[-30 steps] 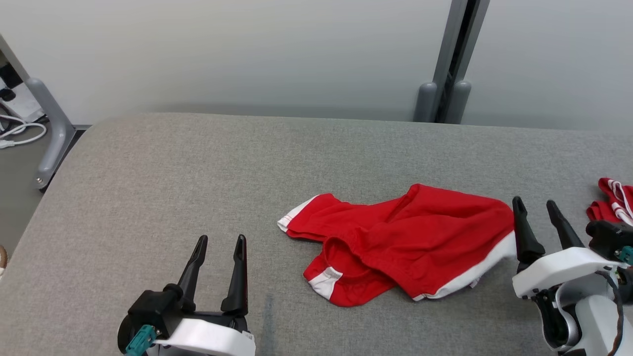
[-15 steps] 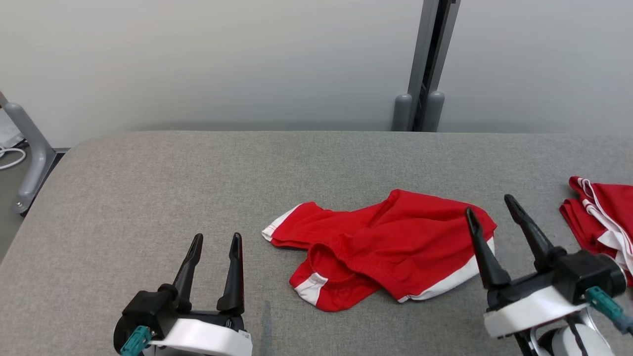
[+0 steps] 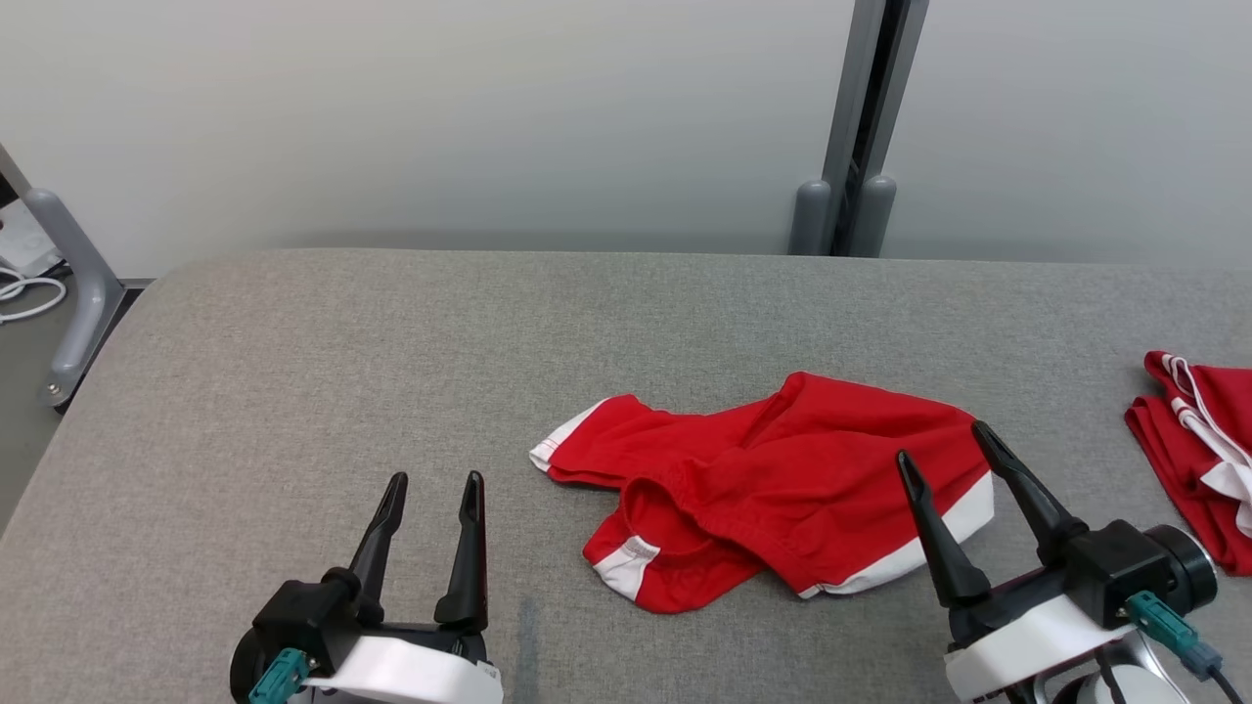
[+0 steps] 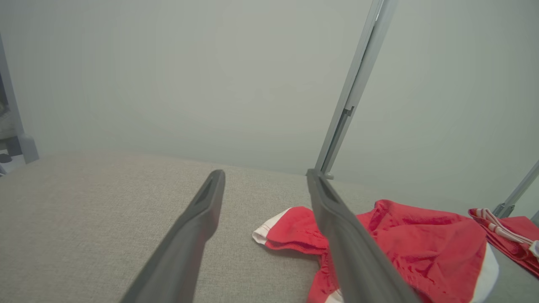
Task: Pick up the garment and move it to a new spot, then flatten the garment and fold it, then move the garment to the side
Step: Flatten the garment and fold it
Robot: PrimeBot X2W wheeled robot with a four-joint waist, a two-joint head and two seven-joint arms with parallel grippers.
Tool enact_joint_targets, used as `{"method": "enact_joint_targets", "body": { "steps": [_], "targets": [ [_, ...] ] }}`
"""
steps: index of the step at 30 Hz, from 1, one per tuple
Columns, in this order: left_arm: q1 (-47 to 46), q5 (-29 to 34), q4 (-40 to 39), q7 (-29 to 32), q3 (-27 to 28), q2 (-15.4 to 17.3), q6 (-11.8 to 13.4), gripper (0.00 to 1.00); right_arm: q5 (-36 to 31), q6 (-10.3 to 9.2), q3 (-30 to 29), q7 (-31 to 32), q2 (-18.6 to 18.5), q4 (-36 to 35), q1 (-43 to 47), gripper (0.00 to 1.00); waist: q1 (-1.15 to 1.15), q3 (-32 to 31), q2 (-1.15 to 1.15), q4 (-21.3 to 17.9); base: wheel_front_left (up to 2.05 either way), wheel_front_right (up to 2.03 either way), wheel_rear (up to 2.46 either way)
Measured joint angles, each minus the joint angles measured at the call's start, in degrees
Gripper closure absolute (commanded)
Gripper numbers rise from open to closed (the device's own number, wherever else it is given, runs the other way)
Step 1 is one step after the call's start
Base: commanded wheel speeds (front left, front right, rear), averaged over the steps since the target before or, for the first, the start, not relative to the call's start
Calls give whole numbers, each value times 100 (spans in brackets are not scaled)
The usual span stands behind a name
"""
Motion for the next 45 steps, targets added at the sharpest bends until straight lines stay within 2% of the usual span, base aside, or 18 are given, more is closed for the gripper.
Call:
{"method": "enact_joint_targets", "body": {
  "steps": [5,10,20,26,31,45],
  "targets": [
    [-4,-11,14,0,-43,0,-1,0,92,-1,404,45,-54,116,-129,0,0,9,0,120,0,0,0],
    [-15,-22,38,0,-87,1,0,0,552,0,1371,435,-160,381,-444,0,0,35,0,321,0,0,0],
    [-55,-116,41,1,-163,4,15,0,1388,0,2618,985,-446,1192,-1193,0,0,196,0,1012,0,0,0],
    [-55,-170,31,0,-211,2,32,0,1675,0,2870,1143,-626,1546,-1479,0,0,285,0,1347,0,0,0],
    [-59,-194,30,0,-258,1,57,0,1960,0,2949,1252,-626,1804,-1574,0,0,342,0,1513,0,0,0],
    [-129,-253,12,1,-298,1,92,0,2241,0,3468,1469,-715,2201,-1867,0,0,417,0,1606,0,0,0]
  ]
}}
